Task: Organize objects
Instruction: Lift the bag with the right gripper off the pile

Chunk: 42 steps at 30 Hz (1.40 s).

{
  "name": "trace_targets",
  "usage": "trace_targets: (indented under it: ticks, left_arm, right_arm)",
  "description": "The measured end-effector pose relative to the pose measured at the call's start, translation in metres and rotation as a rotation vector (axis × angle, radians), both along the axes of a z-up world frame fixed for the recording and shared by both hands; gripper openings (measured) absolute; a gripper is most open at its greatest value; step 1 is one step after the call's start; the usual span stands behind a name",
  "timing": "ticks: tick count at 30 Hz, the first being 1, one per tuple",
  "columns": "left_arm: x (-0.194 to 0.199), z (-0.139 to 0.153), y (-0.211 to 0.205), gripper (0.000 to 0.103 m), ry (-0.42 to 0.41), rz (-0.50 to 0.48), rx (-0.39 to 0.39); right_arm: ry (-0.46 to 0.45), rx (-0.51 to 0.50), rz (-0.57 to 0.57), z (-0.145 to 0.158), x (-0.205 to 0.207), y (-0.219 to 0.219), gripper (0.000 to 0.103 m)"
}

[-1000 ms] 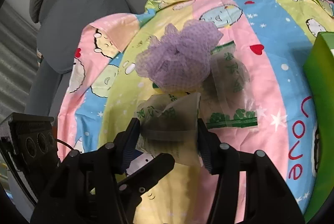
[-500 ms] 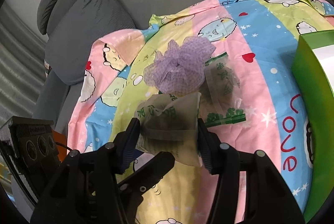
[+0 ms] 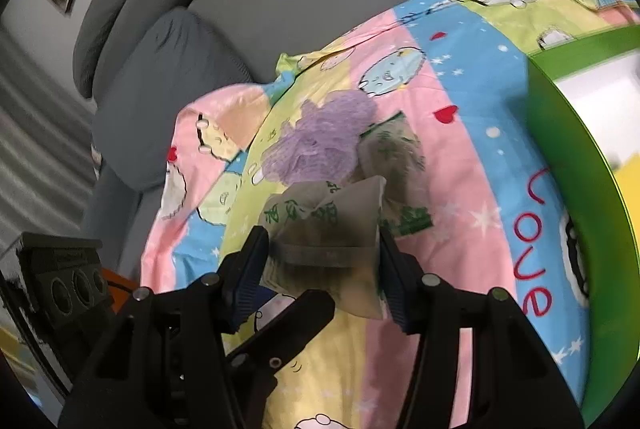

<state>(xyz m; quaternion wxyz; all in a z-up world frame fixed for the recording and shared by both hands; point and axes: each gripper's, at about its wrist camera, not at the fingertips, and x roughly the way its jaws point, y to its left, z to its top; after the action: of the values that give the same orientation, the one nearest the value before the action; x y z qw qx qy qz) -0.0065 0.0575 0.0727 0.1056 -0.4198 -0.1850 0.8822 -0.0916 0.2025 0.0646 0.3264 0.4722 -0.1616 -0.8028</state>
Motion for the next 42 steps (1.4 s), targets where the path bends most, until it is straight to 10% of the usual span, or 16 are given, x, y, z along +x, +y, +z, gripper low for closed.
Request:
trace_targets:
  ticks: [24, 32, 42]
  left_arm:
    - [0.000, 0.021, 0.032, 0.067, 0.075, -0.022, -0.031]
    - [-0.011, 0.042, 0.065, 0.056, 0.151, -0.160, -0.039]
    - [-0.021, 0.035, 0.078, 0.055, 0.088, -0.157, -0.090]
  right_arm:
    - [0.065, -0.010, -0.041, 0.018, -0.002, 0.028, 0.054]
    - [0.057, -0.048, -0.130, 0.022, -0.017, 0.060, 0.048]
    - [0.018, -0.112, -0.187, 0.019, -0.023, 0.089, 0.043]
